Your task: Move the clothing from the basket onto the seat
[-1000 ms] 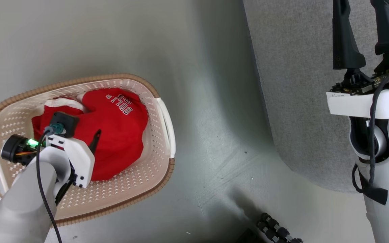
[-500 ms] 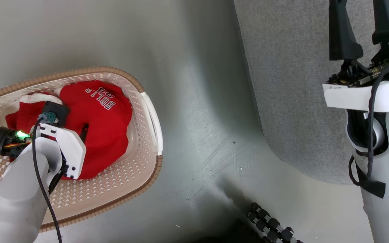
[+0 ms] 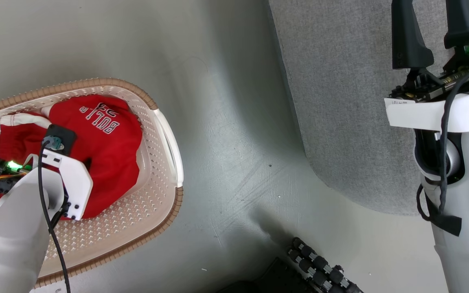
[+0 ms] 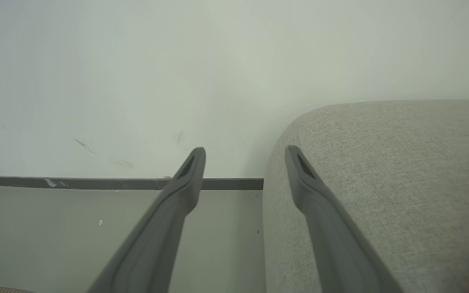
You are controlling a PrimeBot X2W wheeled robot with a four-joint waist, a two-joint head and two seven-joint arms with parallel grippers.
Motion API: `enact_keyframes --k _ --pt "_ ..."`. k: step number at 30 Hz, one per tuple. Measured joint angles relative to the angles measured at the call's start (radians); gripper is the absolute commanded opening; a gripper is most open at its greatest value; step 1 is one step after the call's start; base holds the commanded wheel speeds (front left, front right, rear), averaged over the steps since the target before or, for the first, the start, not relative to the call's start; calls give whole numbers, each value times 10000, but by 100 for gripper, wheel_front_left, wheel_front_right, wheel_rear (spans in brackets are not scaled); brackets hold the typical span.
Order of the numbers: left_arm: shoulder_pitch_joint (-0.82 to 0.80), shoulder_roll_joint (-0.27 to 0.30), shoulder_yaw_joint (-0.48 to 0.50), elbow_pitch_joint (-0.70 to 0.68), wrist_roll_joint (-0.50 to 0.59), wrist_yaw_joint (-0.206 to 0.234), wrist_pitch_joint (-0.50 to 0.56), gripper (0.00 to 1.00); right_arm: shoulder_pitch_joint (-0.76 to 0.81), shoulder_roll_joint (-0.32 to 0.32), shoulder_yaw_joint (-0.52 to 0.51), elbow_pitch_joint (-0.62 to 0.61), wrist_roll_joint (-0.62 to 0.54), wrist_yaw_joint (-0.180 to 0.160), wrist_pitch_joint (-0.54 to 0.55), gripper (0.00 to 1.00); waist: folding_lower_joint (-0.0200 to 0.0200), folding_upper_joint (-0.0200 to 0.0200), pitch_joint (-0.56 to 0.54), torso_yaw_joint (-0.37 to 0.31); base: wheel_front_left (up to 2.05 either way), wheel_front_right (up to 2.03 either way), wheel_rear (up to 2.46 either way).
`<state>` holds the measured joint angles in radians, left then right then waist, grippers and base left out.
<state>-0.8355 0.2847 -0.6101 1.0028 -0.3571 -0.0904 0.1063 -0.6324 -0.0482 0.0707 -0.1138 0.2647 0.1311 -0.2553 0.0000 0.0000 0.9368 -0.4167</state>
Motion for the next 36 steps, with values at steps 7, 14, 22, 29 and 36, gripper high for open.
enact_keyframes --k 7,14,22,29,36 --pt "-174 19 -77 370 184 173 232 100 -115 17 17 31 2 0 0 100 1 0 100 -93 0 0 0" --pt "-363 0 -284 744 364 245 621 100 -117 31 15 52 69 0 0 100 0 0 167 -133 0 0 0" --pt "-427 102 -345 861 426 111 560 5 -127 35 -12 52 345 0 0 100 0 0 227 -144 0 0 0" --pt "-600 102 -299 972 384 -8 318 0 -179 42 -186 52 497 -2 0 100 0 0 223 -146 0 0 0" --pt "-628 180 -265 1093 240 -188 -58 0 -363 44 -205 42 579 0 0 100 0 0 173 -156 0 0 0"
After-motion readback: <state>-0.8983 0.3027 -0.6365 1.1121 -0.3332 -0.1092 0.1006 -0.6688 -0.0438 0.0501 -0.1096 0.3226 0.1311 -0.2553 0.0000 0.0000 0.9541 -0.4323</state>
